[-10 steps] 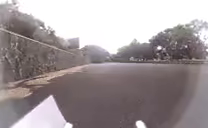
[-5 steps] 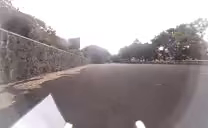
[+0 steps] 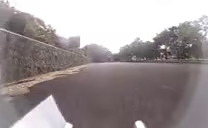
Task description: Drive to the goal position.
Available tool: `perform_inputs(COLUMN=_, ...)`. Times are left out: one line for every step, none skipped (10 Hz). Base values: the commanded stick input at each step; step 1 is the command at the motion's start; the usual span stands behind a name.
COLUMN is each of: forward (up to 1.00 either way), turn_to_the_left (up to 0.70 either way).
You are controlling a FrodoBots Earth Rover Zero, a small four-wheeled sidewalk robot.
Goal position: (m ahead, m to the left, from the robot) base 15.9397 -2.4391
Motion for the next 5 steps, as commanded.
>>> perform_inputs(forward=1.0, turn_to_the_left=0.0)
perform_inputs(forward=1.0, turn_to_the_left=0.0)
perform_inputs(forward=1.0, turn_to_the_left=0.0)
perform_inputs(forward=1.0, turn_to_the_left=0.0)
perform_inputs(forward=1.0, turn_to_the_left=0.0)
